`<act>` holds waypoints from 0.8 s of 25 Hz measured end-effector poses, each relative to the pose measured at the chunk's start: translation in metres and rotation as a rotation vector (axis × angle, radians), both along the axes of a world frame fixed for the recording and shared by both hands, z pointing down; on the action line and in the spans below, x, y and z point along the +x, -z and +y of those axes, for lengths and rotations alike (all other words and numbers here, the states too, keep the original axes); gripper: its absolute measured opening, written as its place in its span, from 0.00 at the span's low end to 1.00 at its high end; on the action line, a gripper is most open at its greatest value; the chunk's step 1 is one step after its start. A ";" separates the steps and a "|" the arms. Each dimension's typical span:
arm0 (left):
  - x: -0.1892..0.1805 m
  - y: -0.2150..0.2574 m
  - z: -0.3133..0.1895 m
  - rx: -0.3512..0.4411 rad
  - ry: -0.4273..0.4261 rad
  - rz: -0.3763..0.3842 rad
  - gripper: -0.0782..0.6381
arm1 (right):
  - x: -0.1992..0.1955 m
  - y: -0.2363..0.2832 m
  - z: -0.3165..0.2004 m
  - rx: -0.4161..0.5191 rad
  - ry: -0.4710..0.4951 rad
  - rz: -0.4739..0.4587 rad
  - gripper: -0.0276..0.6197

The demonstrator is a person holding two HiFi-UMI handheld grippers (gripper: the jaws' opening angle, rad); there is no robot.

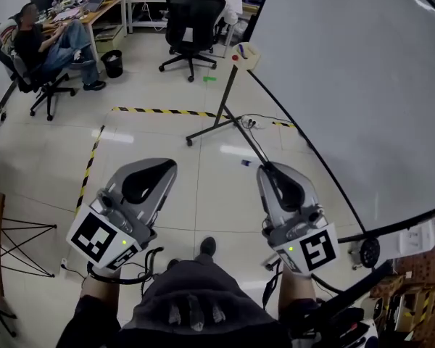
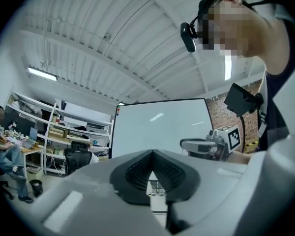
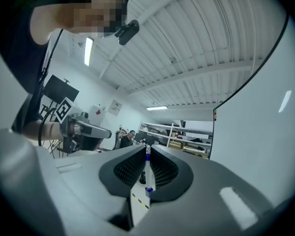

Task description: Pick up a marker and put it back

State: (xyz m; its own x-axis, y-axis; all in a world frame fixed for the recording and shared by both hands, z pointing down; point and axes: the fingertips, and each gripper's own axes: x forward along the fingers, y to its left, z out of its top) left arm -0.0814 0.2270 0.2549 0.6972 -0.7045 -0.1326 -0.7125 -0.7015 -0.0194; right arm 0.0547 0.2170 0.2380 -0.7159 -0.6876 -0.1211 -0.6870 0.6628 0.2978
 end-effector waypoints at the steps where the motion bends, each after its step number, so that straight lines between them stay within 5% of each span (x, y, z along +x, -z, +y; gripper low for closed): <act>1: -0.003 -0.003 0.008 -0.009 -0.015 0.006 0.12 | -0.004 0.000 0.010 -0.002 -0.009 0.002 0.09; 11: 0.027 -0.009 0.053 -0.029 -0.129 0.015 0.12 | 0.015 0.004 0.072 0.005 -0.082 0.022 0.09; 20: 0.102 -0.016 0.085 -0.032 -0.154 -0.027 0.12 | 0.074 -0.008 0.105 -0.030 -0.063 -0.032 0.09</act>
State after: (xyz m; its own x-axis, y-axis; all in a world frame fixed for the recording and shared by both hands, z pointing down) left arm 0.0203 0.3123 0.2714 0.8005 -0.5924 -0.0915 -0.5957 -0.8031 -0.0127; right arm 0.1284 0.3218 0.2457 -0.6669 -0.7351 -0.1220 -0.7368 0.6261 0.2551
